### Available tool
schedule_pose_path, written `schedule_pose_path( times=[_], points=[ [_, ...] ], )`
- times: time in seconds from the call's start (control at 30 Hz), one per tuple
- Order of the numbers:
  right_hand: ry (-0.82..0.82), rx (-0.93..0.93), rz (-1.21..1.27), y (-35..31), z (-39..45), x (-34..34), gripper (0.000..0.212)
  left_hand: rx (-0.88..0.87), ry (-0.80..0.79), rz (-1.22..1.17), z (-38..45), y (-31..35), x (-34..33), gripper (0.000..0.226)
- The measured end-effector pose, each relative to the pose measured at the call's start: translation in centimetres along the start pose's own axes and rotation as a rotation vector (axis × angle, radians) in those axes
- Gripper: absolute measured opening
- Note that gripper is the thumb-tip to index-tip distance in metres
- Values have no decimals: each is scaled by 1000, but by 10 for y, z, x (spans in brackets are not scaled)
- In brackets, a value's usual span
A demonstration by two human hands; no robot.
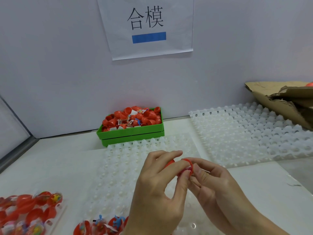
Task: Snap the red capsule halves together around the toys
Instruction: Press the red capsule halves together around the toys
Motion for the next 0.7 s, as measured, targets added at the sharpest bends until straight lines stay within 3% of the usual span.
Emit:
schedule_pose_path(
  times=[0.27,0.7],
  points=[
    [-3,25,-82,5,1,2,21,170,-57,-19,1,1,-4,23],
    [-39,71,-177,0,2,5,23,493,142,-447,0,-3,-1,13]
  ],
)
Point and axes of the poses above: each hand's wrist, its own z-axis towards the middle knuckle, its own x-axis out of the back of the hand, y = z × x, the point moved 2 cm from there along z, towards the middle knuckle, and after that the axes turned 2 degrees about x, right-handed, at the moved point
